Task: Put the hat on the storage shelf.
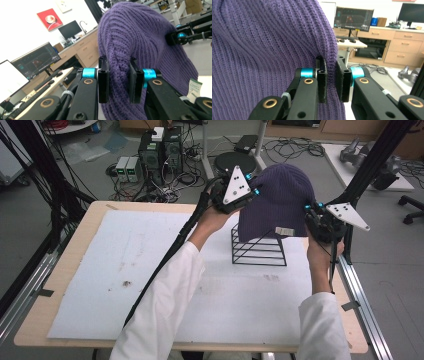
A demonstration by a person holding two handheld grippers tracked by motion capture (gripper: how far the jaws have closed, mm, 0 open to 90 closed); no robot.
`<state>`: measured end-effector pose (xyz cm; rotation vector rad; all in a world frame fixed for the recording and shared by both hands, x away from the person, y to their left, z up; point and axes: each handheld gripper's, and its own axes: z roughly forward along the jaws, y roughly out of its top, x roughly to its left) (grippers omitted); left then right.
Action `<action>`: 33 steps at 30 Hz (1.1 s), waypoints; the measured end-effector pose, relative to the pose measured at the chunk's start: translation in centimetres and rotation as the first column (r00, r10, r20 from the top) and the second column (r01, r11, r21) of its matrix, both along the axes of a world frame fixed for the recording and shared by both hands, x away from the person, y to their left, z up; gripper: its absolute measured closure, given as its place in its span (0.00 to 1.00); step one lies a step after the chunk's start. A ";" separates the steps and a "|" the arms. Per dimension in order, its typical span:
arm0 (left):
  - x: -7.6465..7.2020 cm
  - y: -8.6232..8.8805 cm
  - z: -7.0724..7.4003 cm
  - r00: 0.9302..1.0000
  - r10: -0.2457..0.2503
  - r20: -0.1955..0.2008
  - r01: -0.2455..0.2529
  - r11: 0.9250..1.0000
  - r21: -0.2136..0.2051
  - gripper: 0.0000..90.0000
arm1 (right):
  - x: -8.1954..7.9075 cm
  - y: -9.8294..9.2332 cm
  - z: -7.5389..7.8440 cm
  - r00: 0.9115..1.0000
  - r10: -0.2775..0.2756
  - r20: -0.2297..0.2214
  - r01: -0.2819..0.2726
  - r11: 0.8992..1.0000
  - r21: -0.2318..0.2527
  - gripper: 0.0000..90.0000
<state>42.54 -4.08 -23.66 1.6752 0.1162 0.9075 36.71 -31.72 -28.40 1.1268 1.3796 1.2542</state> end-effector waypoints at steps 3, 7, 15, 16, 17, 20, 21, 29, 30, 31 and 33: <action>0.1 0.1 -0.7 1.000 0.001 -0.015 -0.001 1.000 0.006 0.83 | -0.1 0.0 -0.8 1.000 0.001 -0.011 -0.001 1.000 0.004 0.91; 0.2 0.1 -1.3 1.000 -0.002 -0.028 0.003 1.000 0.017 0.83 | -0.1 0.1 -1.9 0.999 0.006 -0.038 -0.006 1.000 0.008 0.91; 0.0 0.1 -2.3 0.999 -0.010 -0.043 0.012 0.999 0.040 0.83 | -0.4 0.3 -3.6 0.997 0.010 -0.071 -0.009 1.000 0.011 0.91; -0.1 0.0 -2.7 0.999 -0.016 -0.050 0.018 0.999 0.038 0.83 | -0.5 0.4 -3.9 0.997 0.009 -0.077 -0.007 1.000 0.017 0.91; -0.2 0.1 -3.0 0.998 -0.016 -0.053 0.018 0.999 0.042 0.83 | -0.6 0.4 -4.1 0.997 0.010 -0.080 -0.008 1.000 0.017 0.91; -0.2 0.2 -4.0 0.998 -0.017 -0.067 0.020 0.999 0.049 0.83 | -0.8 0.4 -5.0 0.996 0.009 -0.093 -0.007 1.000 0.021 0.91; -0.2 0.3 -4.4 0.997 -0.017 -0.074 0.020 0.998 0.052 0.83 | -0.9 0.5 -5.2 0.995 0.009 -0.102 -0.007 1.000 0.025 0.91; 0.0 0.3 -6.2 0.994 -0.013 -0.107 0.021 0.997 0.070 0.83 | -1.1 0.7 -6.9 0.992 -0.001 -0.128 0.006 0.999 0.033 0.91; 0.0 0.1 -6.5 0.994 -0.017 -0.109 0.027 0.996 0.086 0.83 | -1.1 0.7 -7.2 0.990 -0.002 -0.138 0.007 0.999 0.039 0.91; 0.0 0.1 -6.5 0.994 -0.017 -0.109 0.027 0.996 0.086 0.83 | -1.0 0.6 -7.5 0.987 -0.002 -0.158 0.009 0.999 0.039 0.91; 0.0 0.0 -6.7 0.993 -0.021 -0.120 0.031 0.996 0.085 0.83 | -0.9 0.7 -7.7 0.984 -0.001 -0.176 0.008 0.999 0.041 0.91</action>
